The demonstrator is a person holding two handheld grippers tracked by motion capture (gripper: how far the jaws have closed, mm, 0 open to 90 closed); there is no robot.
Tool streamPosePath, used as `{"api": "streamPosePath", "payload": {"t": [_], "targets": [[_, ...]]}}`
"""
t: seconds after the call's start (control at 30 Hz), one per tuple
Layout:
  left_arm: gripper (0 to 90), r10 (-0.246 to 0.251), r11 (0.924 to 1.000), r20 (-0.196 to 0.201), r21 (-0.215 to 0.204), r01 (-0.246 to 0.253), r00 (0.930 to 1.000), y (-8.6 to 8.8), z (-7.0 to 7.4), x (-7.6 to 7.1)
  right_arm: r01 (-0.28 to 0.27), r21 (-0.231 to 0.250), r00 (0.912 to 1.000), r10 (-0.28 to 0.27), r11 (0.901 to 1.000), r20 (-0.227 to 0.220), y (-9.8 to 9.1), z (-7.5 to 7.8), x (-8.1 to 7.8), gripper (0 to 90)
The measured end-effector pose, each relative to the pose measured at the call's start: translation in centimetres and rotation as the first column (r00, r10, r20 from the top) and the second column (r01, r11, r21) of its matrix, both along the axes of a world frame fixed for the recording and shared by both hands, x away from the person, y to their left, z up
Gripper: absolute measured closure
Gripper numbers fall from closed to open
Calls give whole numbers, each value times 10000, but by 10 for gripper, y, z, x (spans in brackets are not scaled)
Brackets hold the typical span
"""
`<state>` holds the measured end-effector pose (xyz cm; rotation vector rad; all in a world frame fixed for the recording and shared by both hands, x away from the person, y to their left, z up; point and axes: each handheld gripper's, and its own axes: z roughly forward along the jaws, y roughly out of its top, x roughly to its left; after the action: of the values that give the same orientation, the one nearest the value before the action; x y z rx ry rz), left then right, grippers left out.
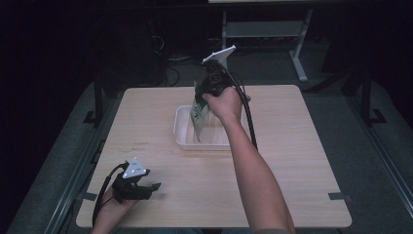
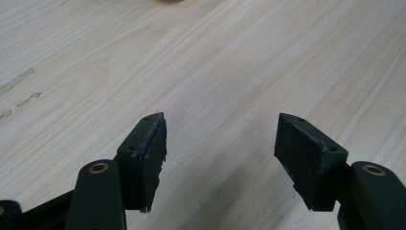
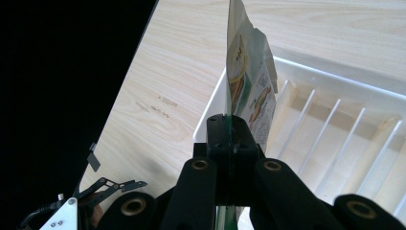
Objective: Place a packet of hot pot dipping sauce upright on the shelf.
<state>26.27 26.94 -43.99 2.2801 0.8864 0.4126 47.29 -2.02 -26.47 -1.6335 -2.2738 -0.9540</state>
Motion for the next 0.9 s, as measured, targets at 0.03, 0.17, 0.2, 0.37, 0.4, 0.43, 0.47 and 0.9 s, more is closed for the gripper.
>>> {"api": "streamPosePath", "payload": {"t": [0.03, 0.17, 0.2, 0.37, 0.4, 0.43, 0.47, 0.9], "targets": [[348, -1, 10000, -2, -8, 1, 10000, 0, 0, 0, 27, -23, 10000, -27, 10000, 12, 0, 0, 0, 893], [348, -4, 10000, -3, -7, 4, 10000, 0, 0, 0, 216, -190, 9998, -216, 9996, 39, -3, -2, 1, 893], [348, -4, 10000, -3, -7, 4, 10000, 0, 0, 0, 216, -190, 9998, -216, 9996, 39, -3, -2, 1, 893], [347, 6, 10000, -7, -9, -6, 10000, 0, 0, 0, 411, -141, 9992, -411, 9991, 30, -7, -5, 3, 893], [347, 6, 10000, -7, -9, -6, 10000, 0, 0, 0, 411, -141, 9992, -411, 9991, 30, -7, -5, 3, 893], [347, 11, 10000, -10, -13, -11, 10000, 0, 0, 0, 443, -166, 9990, -442, 9989, 52, -9, -5, 3, 893], [347, 11, 10000, -10, -13, -11, 10000, 0, 0, 0, 443, -166, 9990, -442, 9989, 52, -9, -5, 3, 893], [347, -4, 10000, -15, -3, 4, 10000, 0, 0, 1, 726, -176, 9973, -723, 9972, 162, -12, -6, 4, 892]]}}
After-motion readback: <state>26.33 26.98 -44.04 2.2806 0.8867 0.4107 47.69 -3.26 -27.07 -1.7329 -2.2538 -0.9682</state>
